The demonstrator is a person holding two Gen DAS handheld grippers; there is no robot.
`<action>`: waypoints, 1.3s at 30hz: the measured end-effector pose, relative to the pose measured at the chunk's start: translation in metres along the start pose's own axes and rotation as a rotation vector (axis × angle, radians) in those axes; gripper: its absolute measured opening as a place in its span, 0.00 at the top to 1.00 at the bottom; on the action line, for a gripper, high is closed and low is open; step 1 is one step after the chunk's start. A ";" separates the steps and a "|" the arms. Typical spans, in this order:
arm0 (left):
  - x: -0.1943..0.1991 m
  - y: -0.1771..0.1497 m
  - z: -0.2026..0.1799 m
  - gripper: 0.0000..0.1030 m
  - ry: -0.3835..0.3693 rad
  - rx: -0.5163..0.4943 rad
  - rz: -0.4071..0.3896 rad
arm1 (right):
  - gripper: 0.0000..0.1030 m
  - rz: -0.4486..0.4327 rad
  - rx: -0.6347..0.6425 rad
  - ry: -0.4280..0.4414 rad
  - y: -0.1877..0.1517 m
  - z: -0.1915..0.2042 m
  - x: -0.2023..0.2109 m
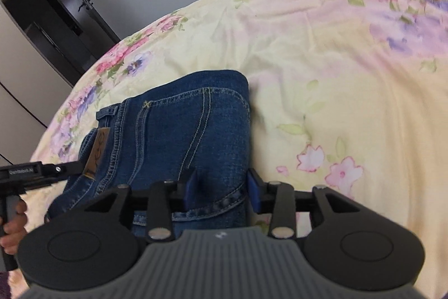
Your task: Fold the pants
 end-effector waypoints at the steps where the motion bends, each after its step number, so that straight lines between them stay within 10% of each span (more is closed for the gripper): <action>1: 0.013 0.001 -0.003 0.63 0.009 -0.004 -0.020 | 0.64 -0.013 0.033 -0.022 0.001 0.007 0.010; 17: 0.205 -0.058 -0.058 0.34 0.287 -0.008 -0.271 | 0.40 -0.210 0.368 -0.197 -0.055 0.131 0.171; 39: 0.169 -0.158 -0.066 0.32 0.374 -0.062 -0.185 | 0.30 -0.152 0.347 -0.244 -0.159 0.131 0.176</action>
Point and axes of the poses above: each gripper's, at about its wrist camera, not at the fingertips, and x roughly against the way its jaws point, z to its left, y to its top, the point moved 8 cm from there along -x, roughly the way its jaws point, and after that the axes turned 12 degrees about y, right-handed, at the moved point
